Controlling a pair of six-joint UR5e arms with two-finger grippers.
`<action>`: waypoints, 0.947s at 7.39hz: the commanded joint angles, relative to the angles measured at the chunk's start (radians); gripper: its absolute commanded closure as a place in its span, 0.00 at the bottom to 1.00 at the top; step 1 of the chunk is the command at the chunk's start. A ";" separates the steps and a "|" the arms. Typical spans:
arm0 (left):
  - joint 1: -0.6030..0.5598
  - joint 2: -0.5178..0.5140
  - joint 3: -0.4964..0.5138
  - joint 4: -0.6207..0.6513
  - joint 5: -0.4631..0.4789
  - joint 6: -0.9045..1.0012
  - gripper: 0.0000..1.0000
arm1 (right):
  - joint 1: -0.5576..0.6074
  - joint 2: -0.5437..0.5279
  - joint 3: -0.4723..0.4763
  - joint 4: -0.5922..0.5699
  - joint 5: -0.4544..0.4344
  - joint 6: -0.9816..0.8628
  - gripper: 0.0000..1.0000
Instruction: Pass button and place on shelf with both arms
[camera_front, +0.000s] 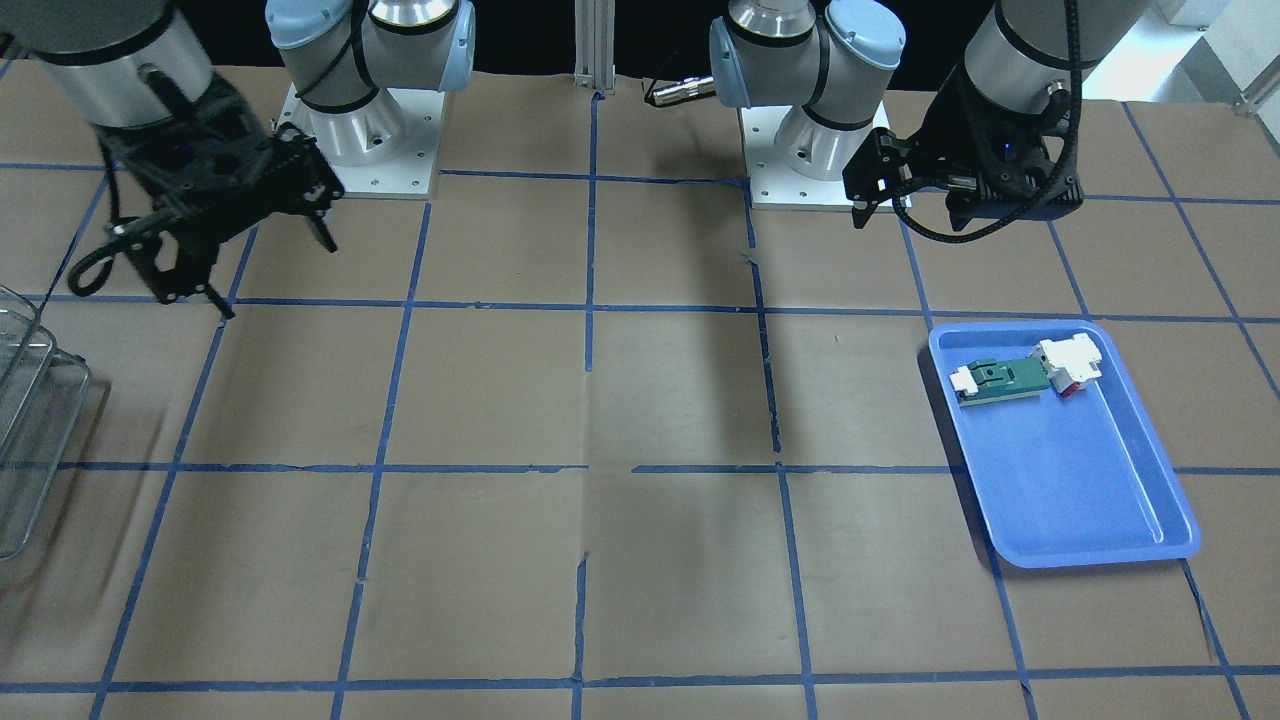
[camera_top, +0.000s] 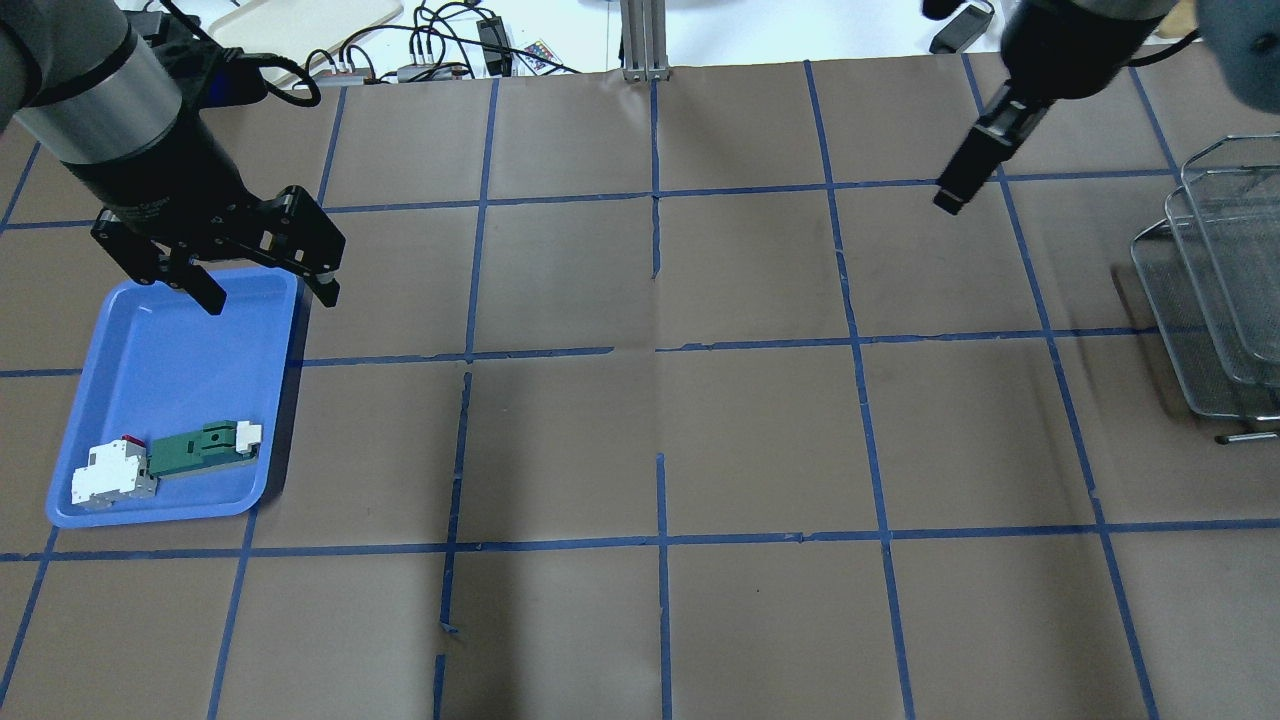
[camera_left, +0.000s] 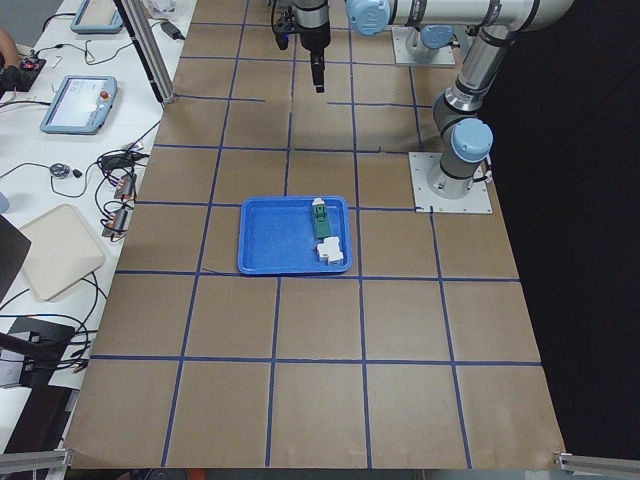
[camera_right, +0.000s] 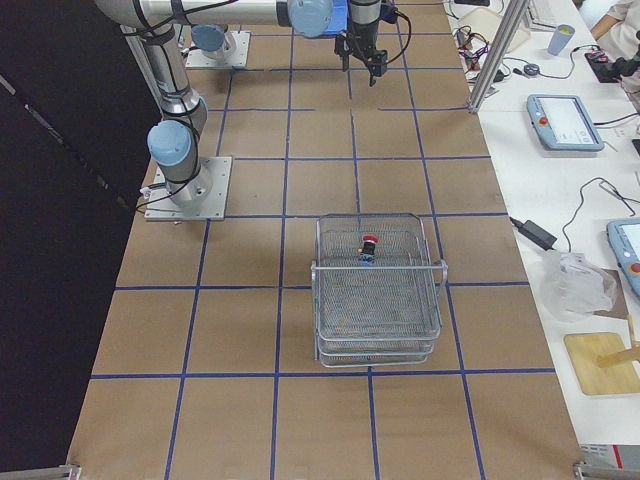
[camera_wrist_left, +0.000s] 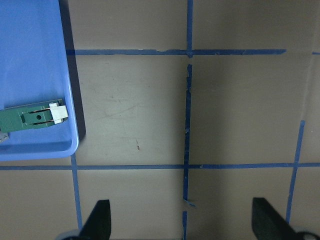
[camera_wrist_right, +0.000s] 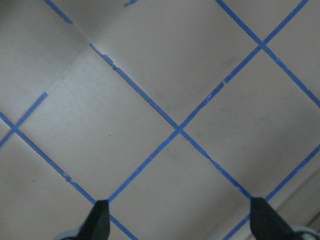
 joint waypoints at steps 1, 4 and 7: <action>0.001 0.001 0.000 0.003 0.003 0.000 0.00 | 0.066 -0.001 0.008 0.006 -0.008 0.298 0.00; 0.000 -0.001 -0.002 0.003 0.004 0.000 0.00 | -0.002 -0.018 0.010 0.039 -0.071 0.580 0.00; 0.000 -0.002 -0.002 0.006 0.003 0.000 0.00 | 0.004 -0.041 0.010 0.073 -0.066 0.769 0.00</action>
